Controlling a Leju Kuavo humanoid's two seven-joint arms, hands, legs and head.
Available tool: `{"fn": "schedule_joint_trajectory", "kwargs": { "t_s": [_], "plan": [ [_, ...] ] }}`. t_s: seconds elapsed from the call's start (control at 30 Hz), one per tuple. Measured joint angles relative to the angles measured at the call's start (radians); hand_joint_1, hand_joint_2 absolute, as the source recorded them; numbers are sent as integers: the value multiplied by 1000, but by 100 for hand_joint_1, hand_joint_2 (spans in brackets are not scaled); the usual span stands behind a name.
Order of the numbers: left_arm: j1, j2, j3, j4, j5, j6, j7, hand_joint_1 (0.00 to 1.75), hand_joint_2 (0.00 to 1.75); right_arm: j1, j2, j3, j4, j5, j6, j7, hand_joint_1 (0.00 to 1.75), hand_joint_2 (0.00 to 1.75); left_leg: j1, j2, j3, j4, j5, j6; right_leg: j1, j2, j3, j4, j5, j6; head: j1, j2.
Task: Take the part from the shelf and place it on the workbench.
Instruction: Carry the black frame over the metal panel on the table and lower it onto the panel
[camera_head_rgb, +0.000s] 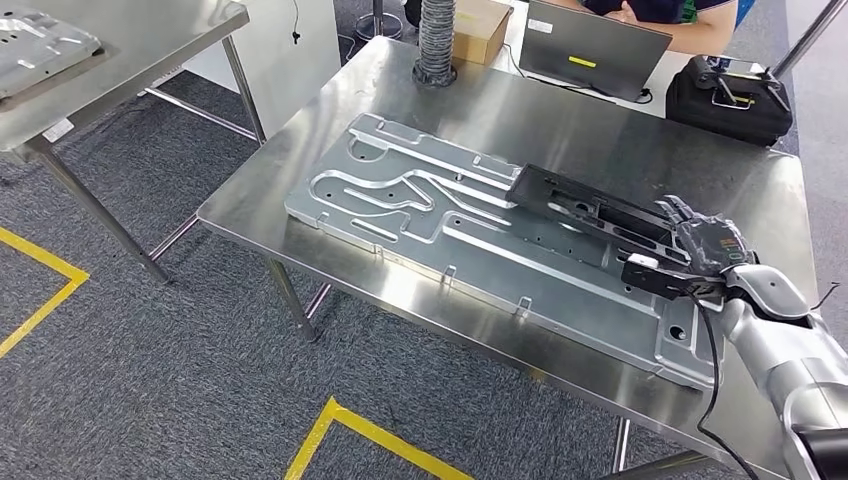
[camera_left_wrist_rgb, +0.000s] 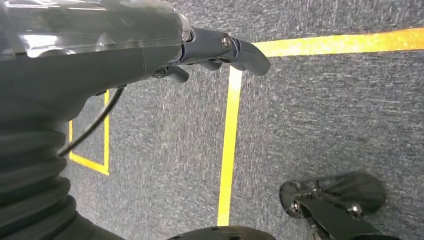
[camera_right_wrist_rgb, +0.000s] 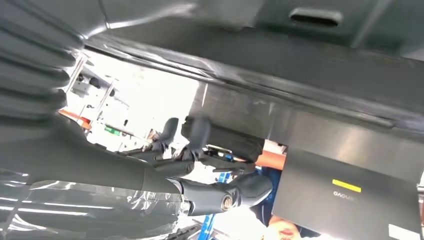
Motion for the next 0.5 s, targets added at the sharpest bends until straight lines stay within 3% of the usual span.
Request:
{"fn": "schedule_joint_trajectory", "kwargs": {
  "t_s": [0.03, 0.07, 0.1, 0.17, 0.23, 0.33, 0.37, 0.47, 0.5],
  "plan": [
    [0, 0, 0, 0, 2, -2, 1, 0, 0, -1, 2, 0, 2, 1, 0, -1, 0, 0, -1, 0, 0, 1, 0, 0, 0, 0, 6, -9, 15, -2, 0, 0],
    [0, -1, 0, 0, 4, -4, 1, 0, 0, -5, 3, 0, 3, 3, 0, -1, 0, 0, -1, 0, 0, 2, 0, 0, 1, 0, 34, -62, 46, -5, 0, 0],
    [0, -2, 0, 0, 6, -5, 1, 0, 0, -11, 3, -1, 3, 4, 1, -1, 0, 0, -2, 0, 1, 4, -1, -1, 2, 0, 74, -140, 83, -10, 0, 0],
    [0, -5, 0, 0, 9, -6, 2, 0, 0, -28, 2, -3, 3, 9, 2, -3, 0, 0, -5, 0, -2, 7, -2, -6, 8, -1, 136, -266, 124, -20, 0, 0],
    [0, -7, 0, 0, 13, -6, 2, 0, 0, -44, -3, -5, 2, 12, 6, -10, 0, 0, -5, 0, -6, 7, 0, -15, 15, -2, 149, -299, 126, -27, 0, 0],
    [2, -9, 0, 0, 16, -7, 1, 0, 0, -62, -16, -10, -1, 17, 16, -23, 0, 0, -5, 1, -13, 24, -15, -33, 8, -4, 153, -313, 137, -41, 0, 0],
    [2, -9, 1, 0, 17, -8, 0, 0, 0, -69, -20, -11, -3, 19, 20, -26, 0, 0, -4, 2, -28, 59, -39, -38, 5, -5, 155, -319, 140, -46, 0, 0],
    [3, -9, 1, 0, 20, -13, -3, 0, 0, -86, -33, -11, -14, 29, 41, -35, 0, 0, 6, 5, -112, 252, -134, -52, 4, -6, 156, -320, 141, -51, 0, 0],
    [4, -9, 1, 0, 21, -15, -4, 0, 0, -91, -40, -11, -19, 32, 50, -38, 0, 0, 9, 5, -131, 294, -145, -56, 4, -6, 155, -319, 141, -50, 0, 0]
  ]
}}
